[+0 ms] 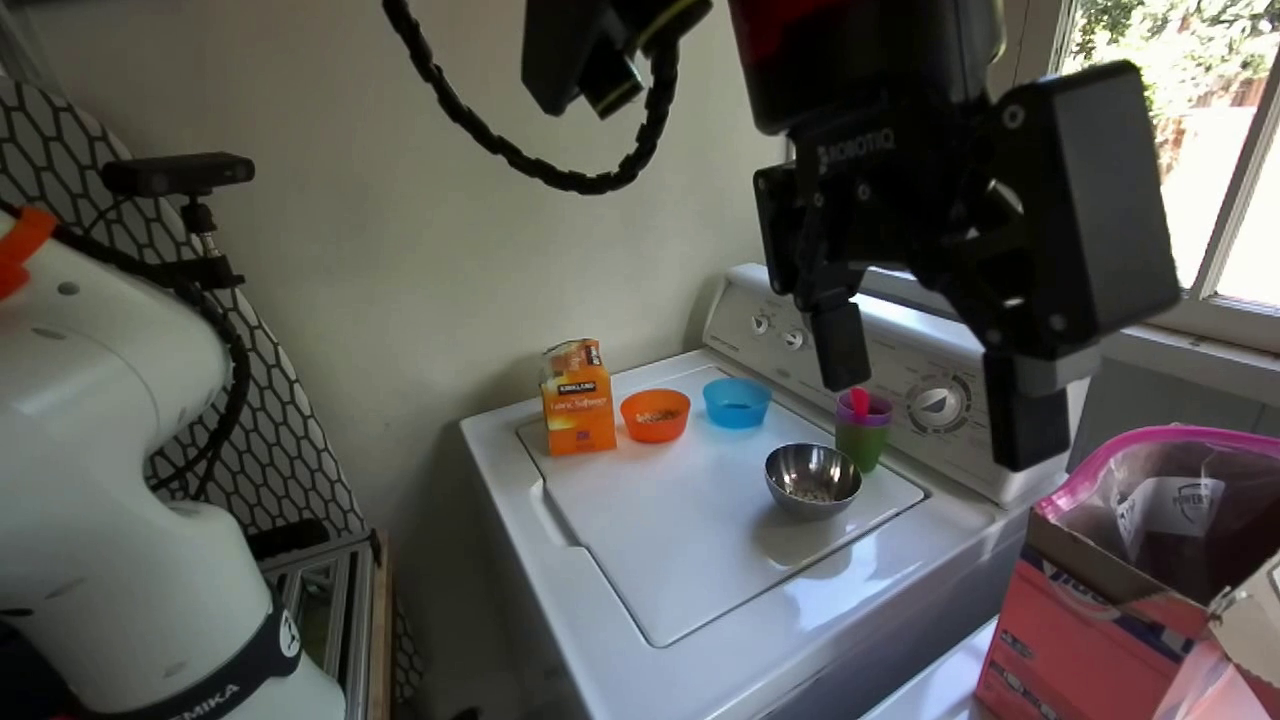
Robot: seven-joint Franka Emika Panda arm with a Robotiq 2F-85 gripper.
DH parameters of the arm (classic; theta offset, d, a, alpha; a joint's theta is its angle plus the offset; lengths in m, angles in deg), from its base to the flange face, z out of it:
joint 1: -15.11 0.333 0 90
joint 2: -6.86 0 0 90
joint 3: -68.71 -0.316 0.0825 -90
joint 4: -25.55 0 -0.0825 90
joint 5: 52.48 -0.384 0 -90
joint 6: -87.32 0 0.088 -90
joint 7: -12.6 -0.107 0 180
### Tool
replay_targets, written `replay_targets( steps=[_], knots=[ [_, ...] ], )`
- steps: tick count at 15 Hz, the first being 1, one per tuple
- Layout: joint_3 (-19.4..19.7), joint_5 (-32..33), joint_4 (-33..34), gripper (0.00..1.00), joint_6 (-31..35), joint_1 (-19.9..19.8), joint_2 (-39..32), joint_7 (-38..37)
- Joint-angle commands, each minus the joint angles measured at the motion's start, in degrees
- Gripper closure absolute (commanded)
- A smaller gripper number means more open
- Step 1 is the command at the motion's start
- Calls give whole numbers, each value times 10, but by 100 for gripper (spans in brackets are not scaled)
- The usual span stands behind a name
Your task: Move the blue cup on the washing machine
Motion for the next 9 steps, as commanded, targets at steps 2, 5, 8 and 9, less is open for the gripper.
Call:
replay_targets(
  steps=[2, 5, 8, 9],
  knots=[
    [-7, 9, 8, 0, 0, -5, -10, -10],
    [-15, 20, 54, 0, 1, 3, -90, -13],
    [-28, 52, 103, 0, 1, 4, -166, -16],
    [-31, 66, 124, 0, -3, 3, -192, -16]
  ],
)
